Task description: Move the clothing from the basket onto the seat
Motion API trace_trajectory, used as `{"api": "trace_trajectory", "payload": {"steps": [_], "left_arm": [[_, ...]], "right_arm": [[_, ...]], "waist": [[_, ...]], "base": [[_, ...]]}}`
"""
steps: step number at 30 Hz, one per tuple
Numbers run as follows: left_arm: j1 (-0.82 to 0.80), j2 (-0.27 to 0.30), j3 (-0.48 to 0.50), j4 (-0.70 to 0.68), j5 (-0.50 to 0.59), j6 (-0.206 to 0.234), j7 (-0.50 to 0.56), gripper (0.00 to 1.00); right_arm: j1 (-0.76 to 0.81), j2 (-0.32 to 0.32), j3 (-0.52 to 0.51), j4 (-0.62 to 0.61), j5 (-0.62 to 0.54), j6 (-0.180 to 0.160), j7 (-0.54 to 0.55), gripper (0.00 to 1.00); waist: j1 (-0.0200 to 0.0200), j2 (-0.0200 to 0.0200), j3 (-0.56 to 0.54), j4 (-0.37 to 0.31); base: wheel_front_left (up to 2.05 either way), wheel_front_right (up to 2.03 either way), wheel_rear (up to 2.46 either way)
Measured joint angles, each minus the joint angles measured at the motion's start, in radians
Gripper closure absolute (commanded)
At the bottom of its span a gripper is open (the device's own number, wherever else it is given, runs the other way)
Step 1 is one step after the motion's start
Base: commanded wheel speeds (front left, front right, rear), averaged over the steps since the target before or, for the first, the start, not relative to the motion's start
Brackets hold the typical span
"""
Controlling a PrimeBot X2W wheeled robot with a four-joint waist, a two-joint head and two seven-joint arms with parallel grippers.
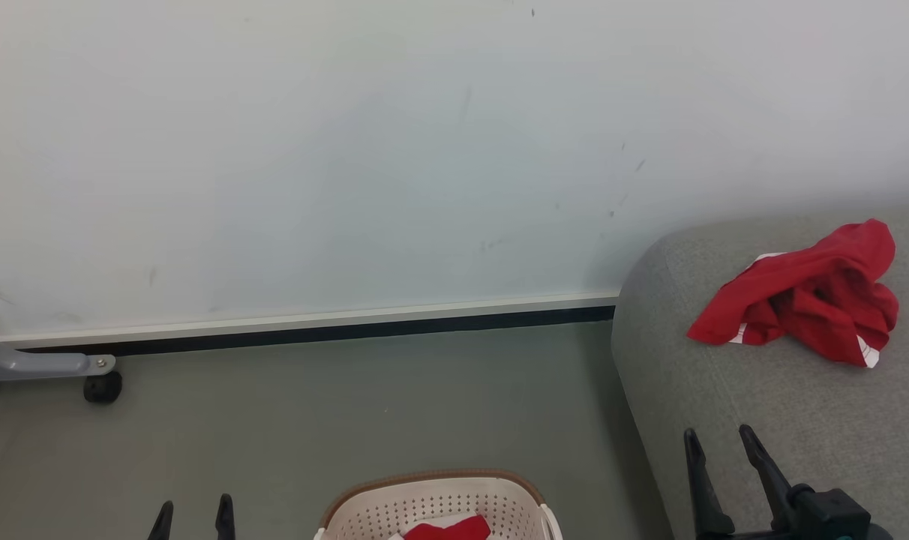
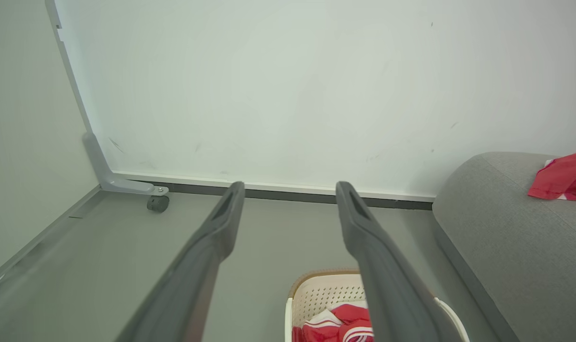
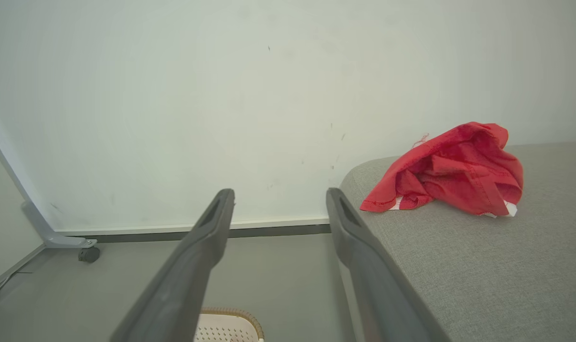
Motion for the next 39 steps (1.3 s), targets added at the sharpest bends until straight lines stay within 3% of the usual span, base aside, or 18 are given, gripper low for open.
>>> {"api": "trace_trajectory", "payload": {"steps": [26,39], "left_arm": [[0.011,-0.029,0.037,-0.063,0.052,0.001,0.000,0.00],[-0.077,-0.061,-0.049,-0.011,0.083,-0.019,0.000,0.00]], "right_arm": [[0.032,-0.008,-0.041,-0.117,-0.011,-0.018,0.000,0.00],[-0.059,-0.030,-0.076,-0.156,-0.011,-0.018,0.000,0.00]], "waist": [[0.0001,0.0000,0.043,-0.012],[0.0002,0.0002,0.163,-0.021]], "base": [[0.00,0.00,0.00],[0.00,0.00,0.00]]}}
